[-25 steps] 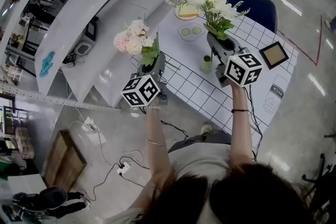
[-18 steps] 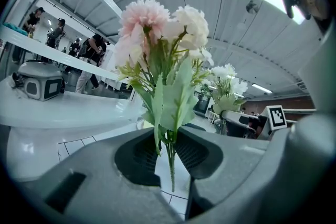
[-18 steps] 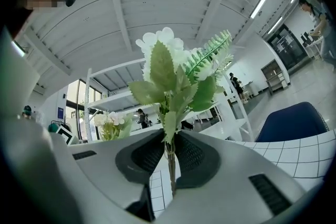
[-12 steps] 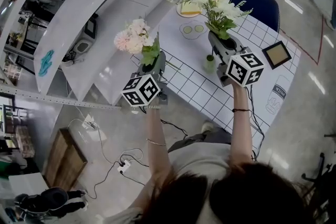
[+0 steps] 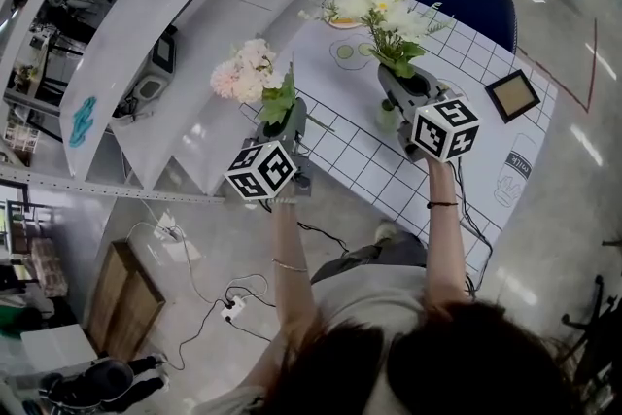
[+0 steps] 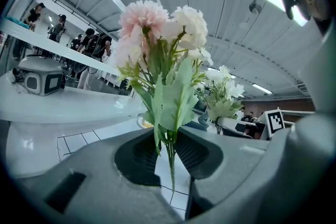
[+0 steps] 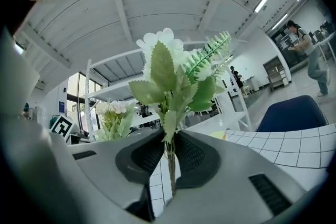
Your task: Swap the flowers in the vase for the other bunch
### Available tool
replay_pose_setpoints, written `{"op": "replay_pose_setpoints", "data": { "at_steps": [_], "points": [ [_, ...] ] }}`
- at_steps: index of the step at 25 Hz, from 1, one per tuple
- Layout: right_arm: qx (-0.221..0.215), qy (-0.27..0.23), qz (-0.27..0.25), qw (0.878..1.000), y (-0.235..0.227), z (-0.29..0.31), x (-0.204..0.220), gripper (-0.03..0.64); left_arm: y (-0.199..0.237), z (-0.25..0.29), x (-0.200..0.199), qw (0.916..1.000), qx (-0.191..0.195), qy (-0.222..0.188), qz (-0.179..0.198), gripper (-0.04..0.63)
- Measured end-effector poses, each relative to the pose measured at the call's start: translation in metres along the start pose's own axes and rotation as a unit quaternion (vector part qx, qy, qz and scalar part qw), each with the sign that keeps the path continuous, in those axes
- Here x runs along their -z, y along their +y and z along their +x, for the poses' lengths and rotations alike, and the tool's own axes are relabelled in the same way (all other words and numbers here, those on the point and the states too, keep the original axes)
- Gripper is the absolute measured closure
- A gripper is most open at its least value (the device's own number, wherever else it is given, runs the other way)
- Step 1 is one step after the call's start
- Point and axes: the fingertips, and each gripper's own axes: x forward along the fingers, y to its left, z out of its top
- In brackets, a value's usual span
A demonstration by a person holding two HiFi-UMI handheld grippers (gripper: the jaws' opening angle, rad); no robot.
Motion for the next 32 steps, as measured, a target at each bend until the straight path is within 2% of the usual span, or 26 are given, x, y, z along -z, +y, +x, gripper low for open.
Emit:
{"op": "replay_pose_setpoints", "data": {
  "at_steps": [12, 32],
  "points": [
    [0.014, 0.017, -0.024, 0.999, -0.003, -0.006, 0.019, 0.561, -0.004, 0.0, 0.01, 1.0, 0.007, 0.002, -0.004, 0.518],
    [0.024, 0.014, -0.037, 0.999, -0.007, -0.019, 0.048, 0.56, -0.009, -0.005, 0.021, 1.0, 0.008, 0.003, -0.004, 0.518]
  ]
}}
